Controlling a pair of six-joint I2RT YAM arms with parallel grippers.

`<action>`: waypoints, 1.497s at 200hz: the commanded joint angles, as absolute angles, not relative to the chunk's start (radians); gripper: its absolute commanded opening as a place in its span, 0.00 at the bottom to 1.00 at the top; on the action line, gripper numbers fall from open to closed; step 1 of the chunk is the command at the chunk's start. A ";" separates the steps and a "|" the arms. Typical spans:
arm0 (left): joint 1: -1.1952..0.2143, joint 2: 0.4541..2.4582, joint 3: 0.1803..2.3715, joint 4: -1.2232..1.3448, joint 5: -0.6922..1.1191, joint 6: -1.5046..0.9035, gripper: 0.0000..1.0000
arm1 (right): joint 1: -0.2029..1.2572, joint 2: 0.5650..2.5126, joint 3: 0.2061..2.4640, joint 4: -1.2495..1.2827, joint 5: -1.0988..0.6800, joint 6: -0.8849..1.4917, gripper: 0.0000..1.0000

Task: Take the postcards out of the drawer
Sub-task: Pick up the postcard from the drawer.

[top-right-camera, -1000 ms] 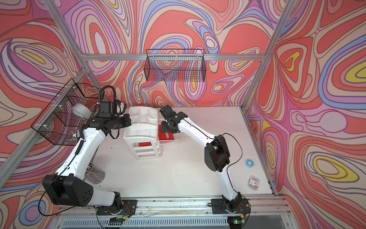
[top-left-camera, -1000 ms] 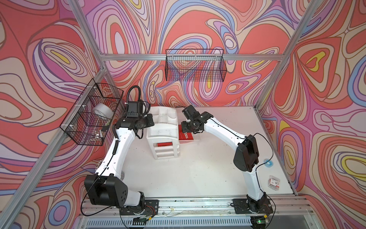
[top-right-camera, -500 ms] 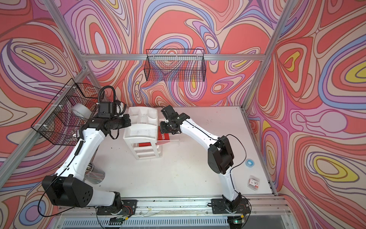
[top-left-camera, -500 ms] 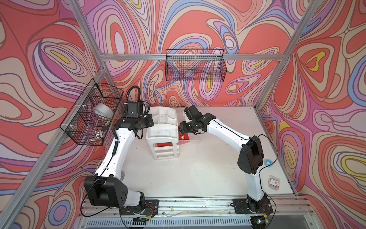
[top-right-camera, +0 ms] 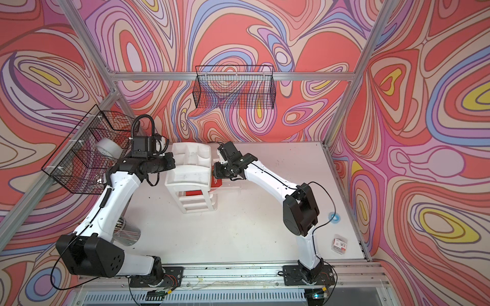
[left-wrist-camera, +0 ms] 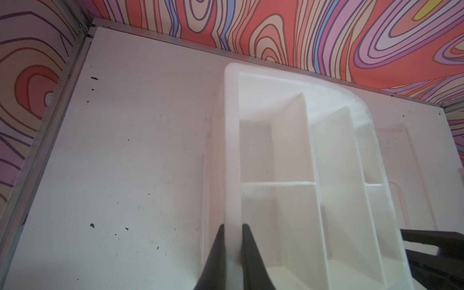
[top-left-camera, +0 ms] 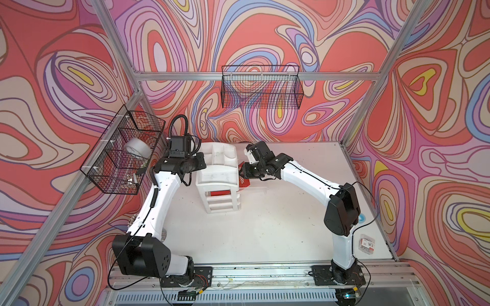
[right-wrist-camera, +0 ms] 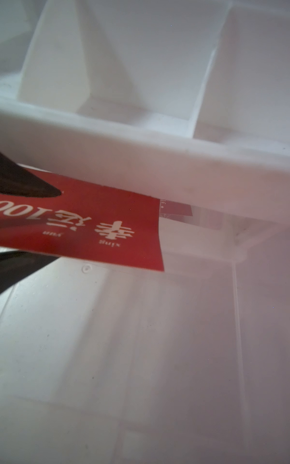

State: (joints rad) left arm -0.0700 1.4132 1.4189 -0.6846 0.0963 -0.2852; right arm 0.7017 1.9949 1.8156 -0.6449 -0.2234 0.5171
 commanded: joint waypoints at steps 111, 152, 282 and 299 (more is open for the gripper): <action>-0.063 1.440 1.487 -0.745 0.067 -0.230 0.00 | 0.687 1.973 1.815 -0.614 -0.261 0.521 0.10; -0.059 1.452 1.515 -0.755 0.057 -0.216 0.10 | 0.678 1.974 1.822 -0.607 -0.271 0.521 0.06; -0.037 1.456 1.641 -0.804 0.111 -0.196 0.28 | 0.606 1.954 1.902 -0.651 -0.261 0.441 0.00; -0.037 1.425 1.637 -0.807 0.139 -0.171 0.29 | 0.587 1.948 1.924 -0.673 -0.263 0.413 0.00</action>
State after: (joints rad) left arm -0.0437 1.4574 1.6138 -0.7677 0.0982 -0.2123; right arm 0.6144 1.9945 1.8755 -0.6445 -0.2626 0.4671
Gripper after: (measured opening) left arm 0.283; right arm 0.039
